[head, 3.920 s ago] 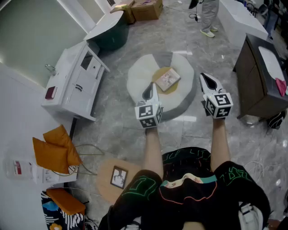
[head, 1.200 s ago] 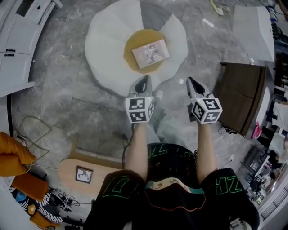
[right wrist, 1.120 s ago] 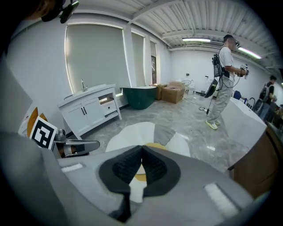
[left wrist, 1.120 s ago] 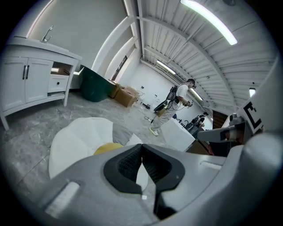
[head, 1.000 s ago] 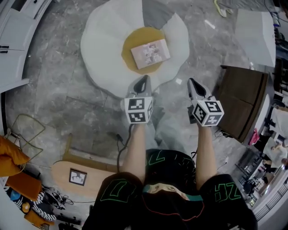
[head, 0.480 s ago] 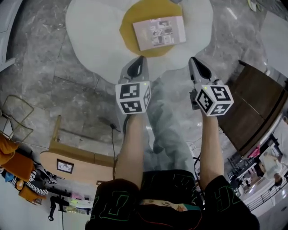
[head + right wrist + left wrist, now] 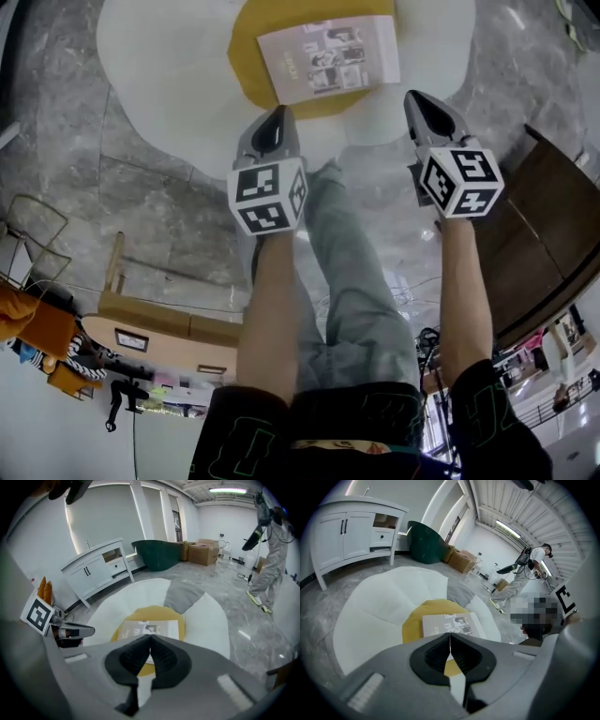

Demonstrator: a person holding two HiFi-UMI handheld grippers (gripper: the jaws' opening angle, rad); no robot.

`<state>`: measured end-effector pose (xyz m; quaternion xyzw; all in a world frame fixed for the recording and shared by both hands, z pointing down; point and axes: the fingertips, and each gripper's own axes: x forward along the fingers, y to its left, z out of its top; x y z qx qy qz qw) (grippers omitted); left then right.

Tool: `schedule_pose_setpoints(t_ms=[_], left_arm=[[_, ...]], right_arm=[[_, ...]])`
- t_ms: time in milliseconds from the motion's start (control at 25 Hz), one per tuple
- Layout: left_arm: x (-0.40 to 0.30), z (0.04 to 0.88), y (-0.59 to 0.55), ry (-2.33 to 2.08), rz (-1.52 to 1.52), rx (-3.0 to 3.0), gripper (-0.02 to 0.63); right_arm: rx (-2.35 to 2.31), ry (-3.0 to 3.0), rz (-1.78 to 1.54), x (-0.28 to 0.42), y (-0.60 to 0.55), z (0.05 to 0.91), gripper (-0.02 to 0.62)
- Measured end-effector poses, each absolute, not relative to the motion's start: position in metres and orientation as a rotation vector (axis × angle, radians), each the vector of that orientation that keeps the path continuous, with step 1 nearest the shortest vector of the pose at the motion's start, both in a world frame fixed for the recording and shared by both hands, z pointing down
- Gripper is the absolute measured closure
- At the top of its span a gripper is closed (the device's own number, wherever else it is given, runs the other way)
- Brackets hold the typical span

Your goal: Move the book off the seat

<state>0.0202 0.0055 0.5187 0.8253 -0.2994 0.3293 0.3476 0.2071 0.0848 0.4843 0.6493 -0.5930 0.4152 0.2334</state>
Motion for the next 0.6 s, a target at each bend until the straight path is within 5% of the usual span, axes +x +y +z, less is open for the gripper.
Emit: schedule_pose_setpoints(t_ms=[240,320,400,600], left_arm=[[0.021,0.561,0.001,-0.846,0.943,2.074,0.591],[0.022,0.571,0.002,-0.866,0.959,2.051,0.519],[0.022,0.582,0.006,-0.873,0.975,2.024,0.430],[0.022,0.612,0.013,-0.870,1.006,1.988,0.397]], right_arm=[[1.671,-1.629,1.149,0.233,0.079,0.539,0.592],[1.623,-1.641,1.164,0.237,0.080,0.554,0.592],[1.562,-1.656,1.213,0.237,0.083,0.570,0.452],[1.486,-1.649,1.241,0.243,0.090,0.604,0.400]])
